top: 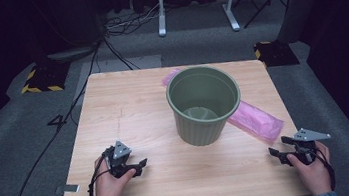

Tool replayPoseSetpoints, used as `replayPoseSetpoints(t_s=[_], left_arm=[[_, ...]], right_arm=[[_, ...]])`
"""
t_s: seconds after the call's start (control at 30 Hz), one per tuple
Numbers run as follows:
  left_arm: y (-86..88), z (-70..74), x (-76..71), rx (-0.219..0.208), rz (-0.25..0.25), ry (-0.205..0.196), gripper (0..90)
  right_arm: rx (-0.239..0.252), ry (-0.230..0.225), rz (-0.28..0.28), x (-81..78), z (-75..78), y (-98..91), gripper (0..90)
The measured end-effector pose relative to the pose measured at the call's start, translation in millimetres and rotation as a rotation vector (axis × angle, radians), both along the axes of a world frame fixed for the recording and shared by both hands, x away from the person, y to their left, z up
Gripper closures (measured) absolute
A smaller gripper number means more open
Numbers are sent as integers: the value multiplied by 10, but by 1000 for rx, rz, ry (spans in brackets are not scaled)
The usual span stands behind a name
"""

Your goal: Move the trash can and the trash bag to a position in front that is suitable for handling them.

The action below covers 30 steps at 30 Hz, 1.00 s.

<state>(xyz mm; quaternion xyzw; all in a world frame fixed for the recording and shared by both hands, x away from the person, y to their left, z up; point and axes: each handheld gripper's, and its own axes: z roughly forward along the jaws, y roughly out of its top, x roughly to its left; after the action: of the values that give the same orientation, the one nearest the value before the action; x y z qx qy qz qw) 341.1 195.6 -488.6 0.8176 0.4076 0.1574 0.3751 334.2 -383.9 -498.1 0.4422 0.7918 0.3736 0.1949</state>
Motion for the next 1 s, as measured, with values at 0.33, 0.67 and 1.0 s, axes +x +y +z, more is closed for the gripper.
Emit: replayPoseSetpoints(t_s=[0.33, 0.67, 1.0], left_arm=[[-89, 343, 143, -72, -38, -57, 233], [-249, 488, 432, -64, -46, -103, 218], [-514, 601, 703, -81, -45, -142, 216]], right_arm=[[13, -12, 74, 77, 334, 222, 220], [11, -50, 159, 367, 627, 471, 284], [-6, -78, 174, 764, 850, 805, 315]])
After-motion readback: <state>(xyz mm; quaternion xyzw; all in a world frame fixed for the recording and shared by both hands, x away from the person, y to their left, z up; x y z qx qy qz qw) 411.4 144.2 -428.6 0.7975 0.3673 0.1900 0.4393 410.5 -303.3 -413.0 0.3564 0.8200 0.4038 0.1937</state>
